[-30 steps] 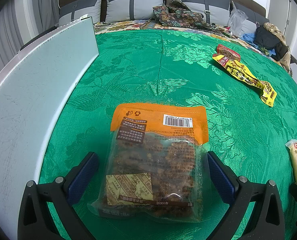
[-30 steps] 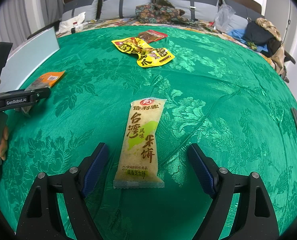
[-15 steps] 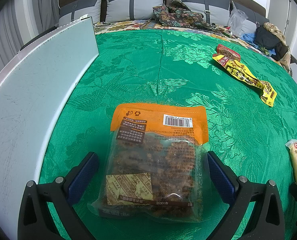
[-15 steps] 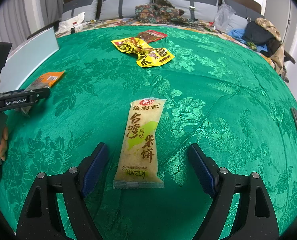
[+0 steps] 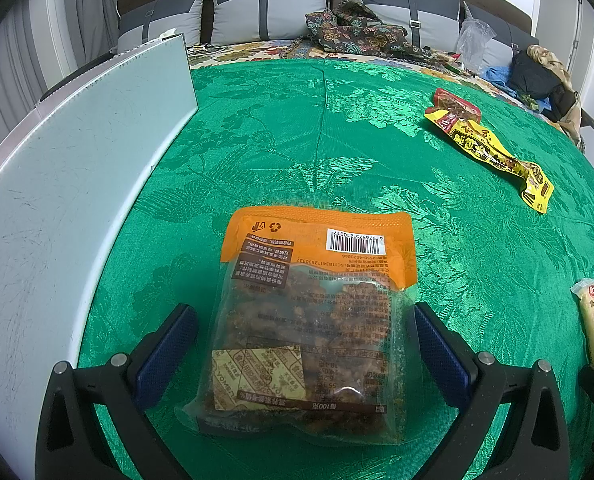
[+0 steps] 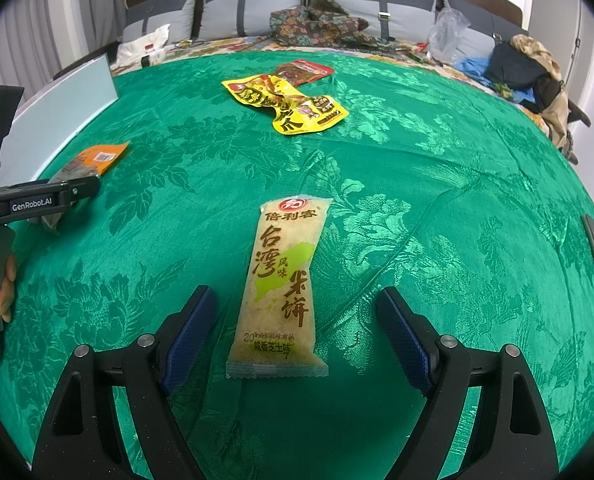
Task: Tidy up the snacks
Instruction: 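Hold the jerky bag and rice-cake pack in both tools above the cloth, then carry the jerky bag and rice-cake pack into the white box and open both tools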
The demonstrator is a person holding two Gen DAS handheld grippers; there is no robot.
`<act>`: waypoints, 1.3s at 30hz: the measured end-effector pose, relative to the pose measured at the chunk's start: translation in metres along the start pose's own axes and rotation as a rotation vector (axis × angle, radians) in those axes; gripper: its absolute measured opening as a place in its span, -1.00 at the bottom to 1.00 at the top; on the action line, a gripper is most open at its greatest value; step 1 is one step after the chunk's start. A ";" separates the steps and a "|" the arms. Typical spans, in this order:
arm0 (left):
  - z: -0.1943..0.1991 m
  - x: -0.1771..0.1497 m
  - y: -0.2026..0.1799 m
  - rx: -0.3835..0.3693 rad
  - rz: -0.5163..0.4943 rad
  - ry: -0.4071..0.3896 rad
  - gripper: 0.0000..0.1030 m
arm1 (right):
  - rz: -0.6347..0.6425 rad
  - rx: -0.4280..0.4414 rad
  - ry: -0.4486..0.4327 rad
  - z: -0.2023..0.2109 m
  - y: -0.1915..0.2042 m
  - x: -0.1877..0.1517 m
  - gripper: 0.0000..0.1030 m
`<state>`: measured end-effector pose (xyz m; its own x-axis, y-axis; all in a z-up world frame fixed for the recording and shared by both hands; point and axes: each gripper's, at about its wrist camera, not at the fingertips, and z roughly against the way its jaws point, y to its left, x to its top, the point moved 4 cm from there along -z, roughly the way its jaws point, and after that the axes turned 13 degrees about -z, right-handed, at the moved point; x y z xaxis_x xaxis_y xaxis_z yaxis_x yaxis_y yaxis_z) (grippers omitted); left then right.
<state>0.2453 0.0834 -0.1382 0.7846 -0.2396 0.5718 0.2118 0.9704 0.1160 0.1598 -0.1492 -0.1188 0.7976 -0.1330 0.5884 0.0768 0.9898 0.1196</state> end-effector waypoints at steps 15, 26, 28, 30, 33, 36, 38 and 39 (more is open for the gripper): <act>0.003 0.018 0.006 -0.122 -0.065 0.111 0.30 | -0.082 -0.043 0.224 -0.012 0.001 0.034 0.04; 0.125 -0.006 0.046 -0.274 0.107 -0.072 0.29 | -0.210 0.102 0.194 0.055 0.011 0.034 -0.47; 0.154 -0.007 0.068 -0.268 0.137 -0.111 0.29 | -0.176 0.159 0.158 0.071 0.040 0.045 -0.47; 0.183 -0.009 0.100 -0.232 0.158 -0.148 0.29 | -0.154 0.222 0.132 0.087 0.069 0.053 -0.47; 0.212 -0.015 0.151 -0.165 0.186 -0.170 0.29 | -0.086 0.351 0.095 0.114 0.140 0.073 -0.47; 0.228 -0.027 0.210 -0.047 0.207 -0.164 0.30 | -0.001 0.468 0.077 0.134 0.211 0.088 -0.47; 0.231 -0.038 0.248 0.034 0.227 -0.140 0.30 | 0.076 0.557 0.075 0.149 0.272 0.091 -0.47; 0.230 -0.044 0.264 0.058 0.240 -0.127 0.31 | 0.096 0.580 0.078 0.152 0.289 0.091 -0.47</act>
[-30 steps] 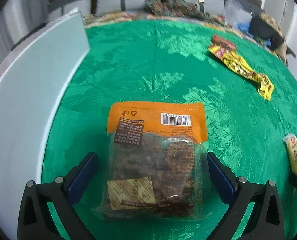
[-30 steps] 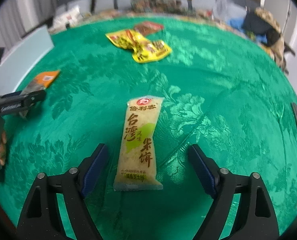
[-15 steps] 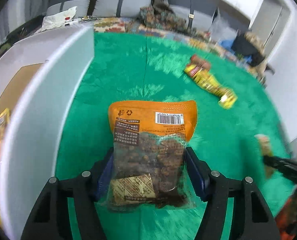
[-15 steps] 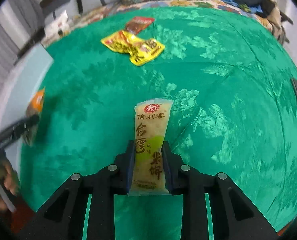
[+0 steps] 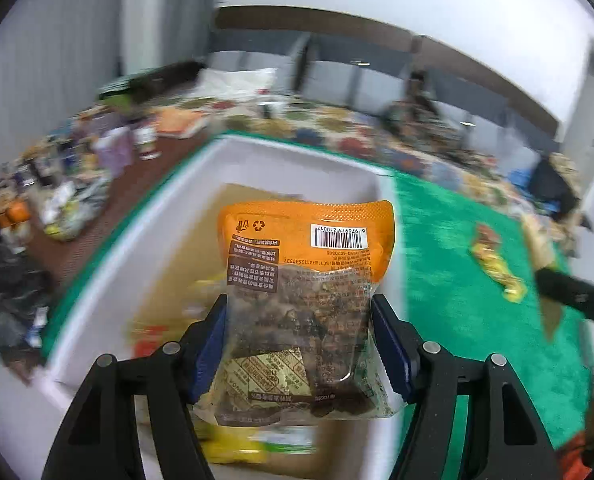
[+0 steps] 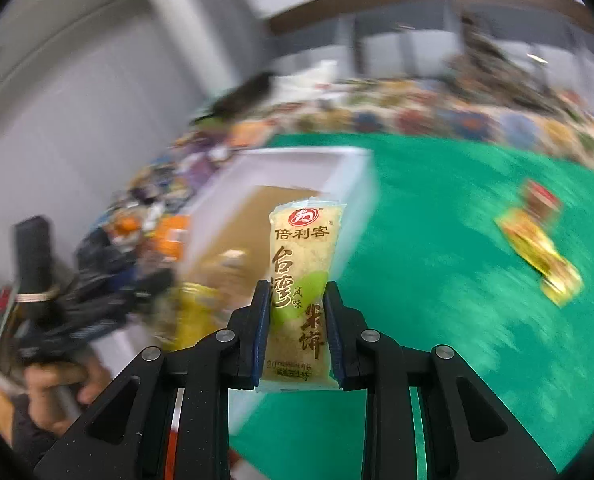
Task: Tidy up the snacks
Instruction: 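Carry the jerky bag and rice-cake pack into the white box and open both tools, then withdraw both tools from the box back over the cloth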
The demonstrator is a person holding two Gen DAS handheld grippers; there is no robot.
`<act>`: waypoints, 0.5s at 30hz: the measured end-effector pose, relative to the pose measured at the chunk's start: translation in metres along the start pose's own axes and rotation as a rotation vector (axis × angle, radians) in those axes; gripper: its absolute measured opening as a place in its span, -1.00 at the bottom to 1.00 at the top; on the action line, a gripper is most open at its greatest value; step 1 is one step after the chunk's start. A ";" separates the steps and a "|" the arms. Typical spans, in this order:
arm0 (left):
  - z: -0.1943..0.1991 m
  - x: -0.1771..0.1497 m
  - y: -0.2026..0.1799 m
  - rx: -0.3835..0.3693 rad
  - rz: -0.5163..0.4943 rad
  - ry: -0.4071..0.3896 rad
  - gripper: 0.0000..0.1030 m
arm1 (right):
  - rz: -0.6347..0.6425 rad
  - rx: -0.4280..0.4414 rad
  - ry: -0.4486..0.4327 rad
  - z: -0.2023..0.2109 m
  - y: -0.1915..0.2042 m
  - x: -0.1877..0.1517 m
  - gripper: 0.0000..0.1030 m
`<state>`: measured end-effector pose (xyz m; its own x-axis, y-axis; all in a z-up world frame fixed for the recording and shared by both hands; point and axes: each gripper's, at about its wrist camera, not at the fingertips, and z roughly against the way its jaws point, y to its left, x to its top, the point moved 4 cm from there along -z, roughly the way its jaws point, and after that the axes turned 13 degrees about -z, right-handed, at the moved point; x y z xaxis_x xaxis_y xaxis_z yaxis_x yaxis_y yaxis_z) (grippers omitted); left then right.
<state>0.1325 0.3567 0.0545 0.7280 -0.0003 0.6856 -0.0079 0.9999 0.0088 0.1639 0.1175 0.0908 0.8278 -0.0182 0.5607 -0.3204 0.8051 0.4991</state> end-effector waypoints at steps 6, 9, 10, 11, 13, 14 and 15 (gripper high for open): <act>-0.020 -0.036 0.075 0.192 0.076 0.052 0.88 | 0.131 0.092 0.109 -0.084 0.100 -0.011 -0.13; -0.024 -0.060 0.093 0.221 0.140 0.065 0.88 | 0.159 0.074 0.141 -0.100 0.107 -0.027 0.26; -0.027 -0.065 0.093 0.217 0.156 0.066 0.88 | 0.172 0.069 0.131 -0.097 0.105 -0.031 0.26; -0.027 -0.068 0.093 0.216 0.173 0.059 0.88 | 0.192 0.050 0.113 -0.092 0.098 -0.036 0.30; -0.024 -0.068 0.087 0.211 0.195 0.031 0.88 | 0.214 -0.009 0.081 -0.088 0.071 -0.039 0.33; -0.022 -0.067 0.081 0.205 0.197 0.017 0.88 | 0.217 -0.048 0.062 -0.083 0.049 -0.043 0.33; -0.018 -0.064 0.072 0.194 0.194 -0.006 0.88 | 0.217 -0.082 0.046 -0.079 0.030 -0.045 0.33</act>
<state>0.0976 0.4286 -0.0017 0.6958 0.1907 0.6925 -0.2784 0.9603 0.0153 0.1533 0.1892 0.0278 0.7642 0.1865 0.6175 -0.4564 0.8328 0.3133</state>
